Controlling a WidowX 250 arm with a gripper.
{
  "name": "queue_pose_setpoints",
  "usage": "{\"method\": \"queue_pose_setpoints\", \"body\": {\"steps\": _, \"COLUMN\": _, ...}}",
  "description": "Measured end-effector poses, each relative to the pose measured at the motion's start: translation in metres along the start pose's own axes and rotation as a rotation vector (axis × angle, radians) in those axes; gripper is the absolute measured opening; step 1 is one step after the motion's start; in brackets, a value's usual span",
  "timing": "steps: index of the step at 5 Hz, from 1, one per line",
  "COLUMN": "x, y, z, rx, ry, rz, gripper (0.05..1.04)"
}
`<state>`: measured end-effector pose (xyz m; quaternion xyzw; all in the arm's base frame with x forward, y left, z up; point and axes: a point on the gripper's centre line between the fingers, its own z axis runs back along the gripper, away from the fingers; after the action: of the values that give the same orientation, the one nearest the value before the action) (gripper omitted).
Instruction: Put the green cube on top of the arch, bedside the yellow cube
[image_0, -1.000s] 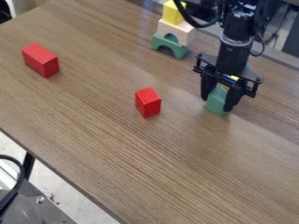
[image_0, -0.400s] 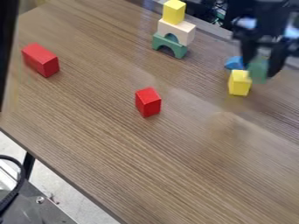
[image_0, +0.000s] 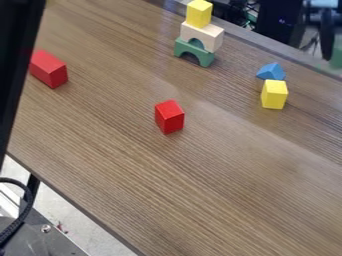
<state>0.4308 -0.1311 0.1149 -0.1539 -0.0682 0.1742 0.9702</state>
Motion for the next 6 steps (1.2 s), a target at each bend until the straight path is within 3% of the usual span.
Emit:
{"method": "queue_pose_setpoints", "body": {"steps": 2, "x": 0.020, "y": 0.030, "z": 0.023, "rx": -0.051, "ry": -0.236, "rz": 0.459, "gripper": 0.575}}
{"method": "queue_pose_setpoints", "body": {"steps": 3, "x": 0.028, "y": 0.045, "z": 0.038, "rx": -0.030, "ry": -0.351, "rz": 0.683, "gripper": 0.575}}
{"method": "queue_pose_setpoints", "body": {"steps": 4, "x": 0.035, "y": 0.050, "z": 0.048, "rx": -0.031, "ry": -0.366, "rz": 0.685, "gripper": 0.575}}
{"method": "queue_pose_setpoints", "body": {"steps": 5, "x": 0.049, "y": 0.061, "z": 0.057, "rx": -0.001, "ry": -0.376, "rz": 0.695, "gripper": 0.575}}
{"method": "queue_pose_setpoints", "body": {"steps": 6, "x": 0.052, "y": 0.070, "z": 0.053, "rx": 0.021, "ry": -0.366, "rz": 0.681, "gripper": 0.575}}
